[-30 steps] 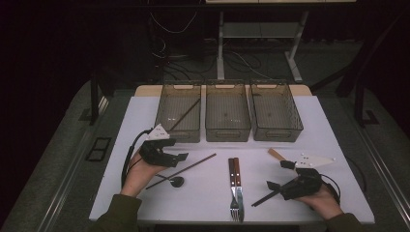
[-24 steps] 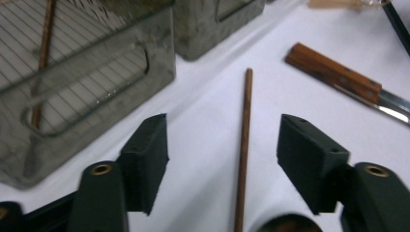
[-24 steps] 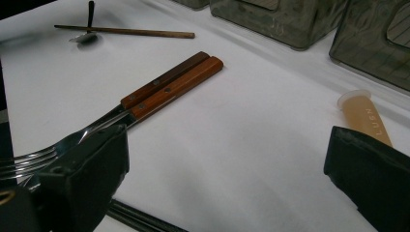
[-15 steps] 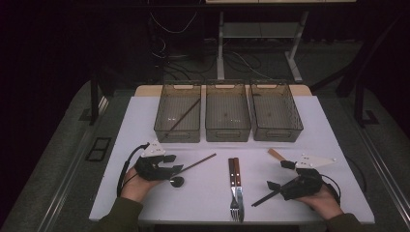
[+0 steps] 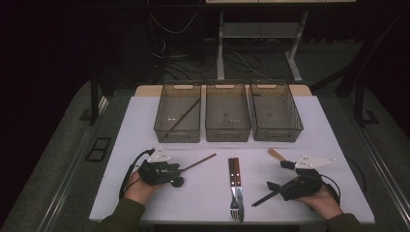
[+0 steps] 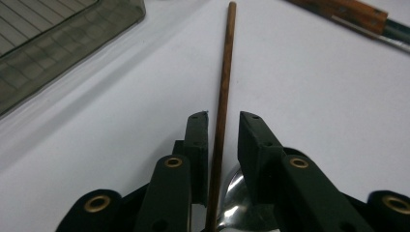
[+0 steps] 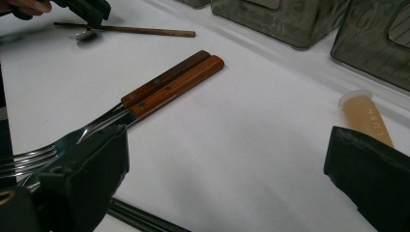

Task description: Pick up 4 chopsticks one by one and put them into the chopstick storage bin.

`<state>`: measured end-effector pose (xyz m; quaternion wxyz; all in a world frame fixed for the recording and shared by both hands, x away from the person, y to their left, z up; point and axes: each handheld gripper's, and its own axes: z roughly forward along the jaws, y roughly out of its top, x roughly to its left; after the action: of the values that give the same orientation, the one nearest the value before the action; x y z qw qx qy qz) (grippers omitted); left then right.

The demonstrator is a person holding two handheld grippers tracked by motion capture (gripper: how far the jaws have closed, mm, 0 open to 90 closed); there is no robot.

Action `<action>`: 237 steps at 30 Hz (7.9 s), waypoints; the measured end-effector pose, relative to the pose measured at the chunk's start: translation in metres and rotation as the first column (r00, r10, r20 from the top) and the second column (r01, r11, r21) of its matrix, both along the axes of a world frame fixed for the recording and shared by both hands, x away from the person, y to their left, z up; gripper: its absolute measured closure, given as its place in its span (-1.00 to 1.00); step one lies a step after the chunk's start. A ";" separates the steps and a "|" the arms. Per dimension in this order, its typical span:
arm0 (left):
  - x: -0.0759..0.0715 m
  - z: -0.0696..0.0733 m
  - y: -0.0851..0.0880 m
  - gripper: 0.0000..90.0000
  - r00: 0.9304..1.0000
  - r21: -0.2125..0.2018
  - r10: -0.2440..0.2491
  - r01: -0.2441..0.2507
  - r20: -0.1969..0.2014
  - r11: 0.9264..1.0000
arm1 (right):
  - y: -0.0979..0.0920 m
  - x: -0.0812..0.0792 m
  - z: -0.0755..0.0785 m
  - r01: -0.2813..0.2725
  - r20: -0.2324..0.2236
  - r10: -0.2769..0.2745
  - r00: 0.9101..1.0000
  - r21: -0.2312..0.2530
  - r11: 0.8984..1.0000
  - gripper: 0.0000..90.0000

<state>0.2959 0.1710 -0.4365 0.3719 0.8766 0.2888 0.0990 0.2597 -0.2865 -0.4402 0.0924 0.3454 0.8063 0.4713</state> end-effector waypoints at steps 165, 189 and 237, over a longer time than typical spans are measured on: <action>0.180 0.073 0.001 0.90 0.917 -0.097 0.399 -0.395 0.021 0.913 | 0.000 0.000 0.000 -0.015 -0.004 0.015 1.000 0.016 1.000 -0.95; 0.186 0.062 -0.019 0.06 0.934 -0.023 0.357 -0.356 0.017 0.934 | 0.000 0.000 0.001 -0.014 -0.004 0.014 1.000 0.021 1.000 -0.95; 0.032 0.046 -0.006 -0.84 0.991 -0.168 0.122 -0.110 0.061 0.980 | 0.001 0.000 0.000 -0.010 -0.011 0.011 1.000 0.016 1.000 -0.95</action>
<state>0.3274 0.1649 -0.3908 0.4465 0.8205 0.3334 0.1274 0.2597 -0.2855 -0.4400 0.0827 0.3444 0.8048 0.4763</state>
